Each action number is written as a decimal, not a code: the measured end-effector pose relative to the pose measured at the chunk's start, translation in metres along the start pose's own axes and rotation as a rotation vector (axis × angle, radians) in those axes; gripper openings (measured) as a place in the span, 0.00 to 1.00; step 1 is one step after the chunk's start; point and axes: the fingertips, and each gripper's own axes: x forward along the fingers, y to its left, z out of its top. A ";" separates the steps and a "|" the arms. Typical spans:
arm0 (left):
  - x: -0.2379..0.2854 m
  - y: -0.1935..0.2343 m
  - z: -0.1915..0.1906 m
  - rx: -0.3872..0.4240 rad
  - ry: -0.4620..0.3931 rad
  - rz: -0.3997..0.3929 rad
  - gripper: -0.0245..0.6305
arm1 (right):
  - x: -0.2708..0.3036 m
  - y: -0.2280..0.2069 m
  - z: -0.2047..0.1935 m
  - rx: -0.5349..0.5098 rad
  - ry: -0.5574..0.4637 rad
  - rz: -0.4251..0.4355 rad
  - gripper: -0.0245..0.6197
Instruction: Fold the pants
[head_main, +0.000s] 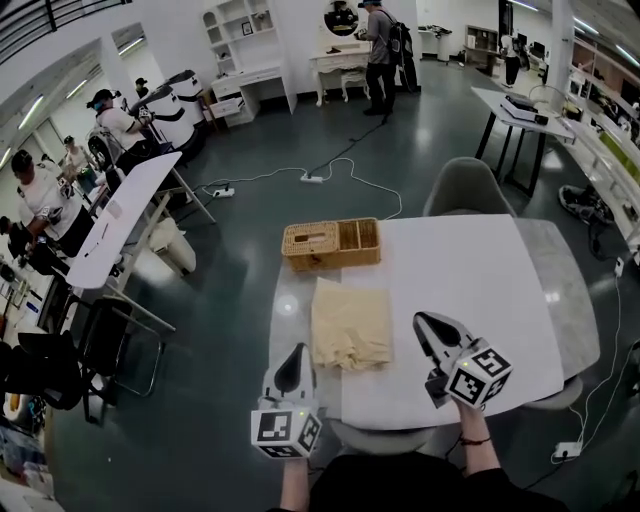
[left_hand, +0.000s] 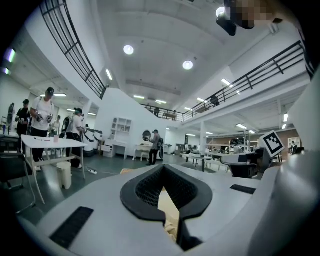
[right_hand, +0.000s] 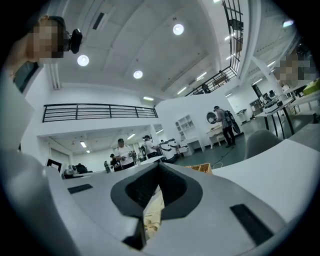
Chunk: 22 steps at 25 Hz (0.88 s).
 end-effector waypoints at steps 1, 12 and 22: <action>-0.002 -0.001 0.002 0.005 -0.005 0.003 0.05 | -0.003 0.000 0.003 -0.004 -0.006 -0.002 0.06; -0.016 -0.002 0.015 0.047 -0.054 0.051 0.05 | -0.016 -0.003 0.018 -0.046 -0.046 -0.011 0.06; -0.024 -0.002 0.016 0.051 -0.059 0.078 0.05 | -0.026 -0.007 0.024 -0.079 -0.065 -0.050 0.06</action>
